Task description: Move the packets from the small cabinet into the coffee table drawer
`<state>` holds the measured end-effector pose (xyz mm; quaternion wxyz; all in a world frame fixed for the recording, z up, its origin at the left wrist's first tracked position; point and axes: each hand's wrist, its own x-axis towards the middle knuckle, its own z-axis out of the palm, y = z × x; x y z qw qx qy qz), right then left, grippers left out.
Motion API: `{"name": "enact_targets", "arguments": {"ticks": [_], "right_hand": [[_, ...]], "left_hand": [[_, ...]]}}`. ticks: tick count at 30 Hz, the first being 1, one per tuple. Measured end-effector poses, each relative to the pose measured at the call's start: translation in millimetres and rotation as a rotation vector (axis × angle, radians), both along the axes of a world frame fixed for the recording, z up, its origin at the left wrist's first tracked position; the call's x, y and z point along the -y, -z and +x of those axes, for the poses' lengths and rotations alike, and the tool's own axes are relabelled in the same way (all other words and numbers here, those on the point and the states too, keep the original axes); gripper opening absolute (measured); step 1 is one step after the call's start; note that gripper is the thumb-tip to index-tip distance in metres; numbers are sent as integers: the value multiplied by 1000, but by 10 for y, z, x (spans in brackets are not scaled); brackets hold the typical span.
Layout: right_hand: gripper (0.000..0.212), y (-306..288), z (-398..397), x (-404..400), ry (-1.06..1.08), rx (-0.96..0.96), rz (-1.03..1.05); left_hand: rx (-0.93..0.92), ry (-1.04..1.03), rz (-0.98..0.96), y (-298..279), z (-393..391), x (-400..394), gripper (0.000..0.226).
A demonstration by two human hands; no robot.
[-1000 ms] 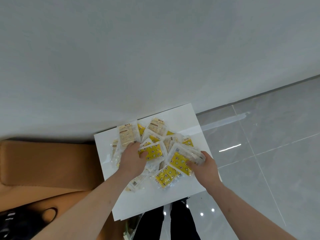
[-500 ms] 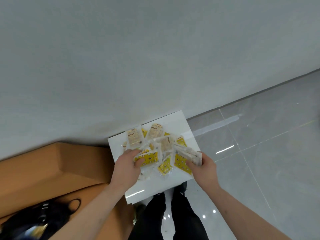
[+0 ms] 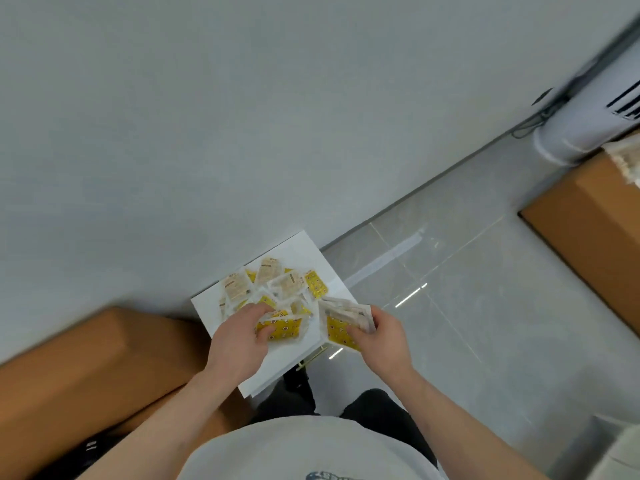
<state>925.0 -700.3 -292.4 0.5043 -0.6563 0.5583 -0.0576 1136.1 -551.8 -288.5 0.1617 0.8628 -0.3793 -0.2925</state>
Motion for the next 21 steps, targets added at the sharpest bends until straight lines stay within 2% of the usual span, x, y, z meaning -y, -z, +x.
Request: {"name": "enact_targets", "arguments": {"ticks": [6,12,21], "right_hand": [[19,-247,-593,-62,70,47,-31],[14,-455,-1449,-120,138,69,-71],[20,-721,-2815,-384,222,107,-120]], "left_hand": [[49,115,-49,-237,-374,165,24],[115,163,-128,-491,-1090,349,24],[137,180,-240,-839,-2264,307,24]]}}
